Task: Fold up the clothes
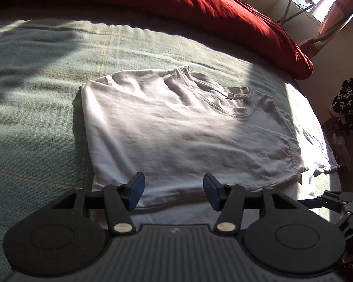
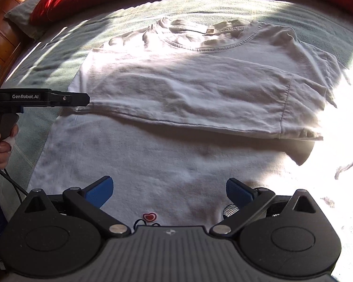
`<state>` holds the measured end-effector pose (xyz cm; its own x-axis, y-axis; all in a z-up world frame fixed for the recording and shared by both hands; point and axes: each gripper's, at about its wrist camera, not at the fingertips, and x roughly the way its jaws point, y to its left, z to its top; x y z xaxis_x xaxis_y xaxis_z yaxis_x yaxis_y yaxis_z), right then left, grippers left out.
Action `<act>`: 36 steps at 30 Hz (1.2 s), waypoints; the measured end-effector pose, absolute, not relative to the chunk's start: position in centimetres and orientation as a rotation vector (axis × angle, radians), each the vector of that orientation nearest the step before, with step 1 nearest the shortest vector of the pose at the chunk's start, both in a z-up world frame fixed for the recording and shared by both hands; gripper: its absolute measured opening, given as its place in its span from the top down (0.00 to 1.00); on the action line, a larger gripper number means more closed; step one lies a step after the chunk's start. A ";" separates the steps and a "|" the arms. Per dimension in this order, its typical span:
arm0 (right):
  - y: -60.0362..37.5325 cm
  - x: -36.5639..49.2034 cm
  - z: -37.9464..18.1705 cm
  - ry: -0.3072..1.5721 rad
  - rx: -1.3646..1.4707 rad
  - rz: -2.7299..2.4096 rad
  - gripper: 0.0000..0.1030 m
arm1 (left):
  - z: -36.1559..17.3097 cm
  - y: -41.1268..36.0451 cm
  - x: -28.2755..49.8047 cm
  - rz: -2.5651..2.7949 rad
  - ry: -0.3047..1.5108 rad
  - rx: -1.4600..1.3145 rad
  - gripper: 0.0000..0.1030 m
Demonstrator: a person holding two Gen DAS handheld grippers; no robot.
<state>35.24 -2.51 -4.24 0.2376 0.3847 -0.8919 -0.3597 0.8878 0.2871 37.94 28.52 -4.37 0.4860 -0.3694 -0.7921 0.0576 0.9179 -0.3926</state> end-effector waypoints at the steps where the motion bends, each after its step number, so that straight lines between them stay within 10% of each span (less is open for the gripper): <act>1: -3.0 35.5 -4.2 1.222 0.037 0.501 0.00 | -4.2 28.3 38.4 -0.274 1.022 -0.331 0.47; 22: -16.4 38.9 -10.9 1.124 1.097 0.448 0.00 | -6.0 23.7 41.3 -0.328 1.067 -0.290 0.46; 36: -17.2 42.6 -10.6 1.047 1.070 0.418 0.00 | -6.1 23.9 41.3 -0.328 1.067 -0.297 0.46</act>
<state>42.63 -17.20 -10.59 0.4826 0.7252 -0.4911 0.1869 0.4624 0.8667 41.28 23.87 -6.08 0.4436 -0.4016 -0.8012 0.1182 0.9124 -0.3919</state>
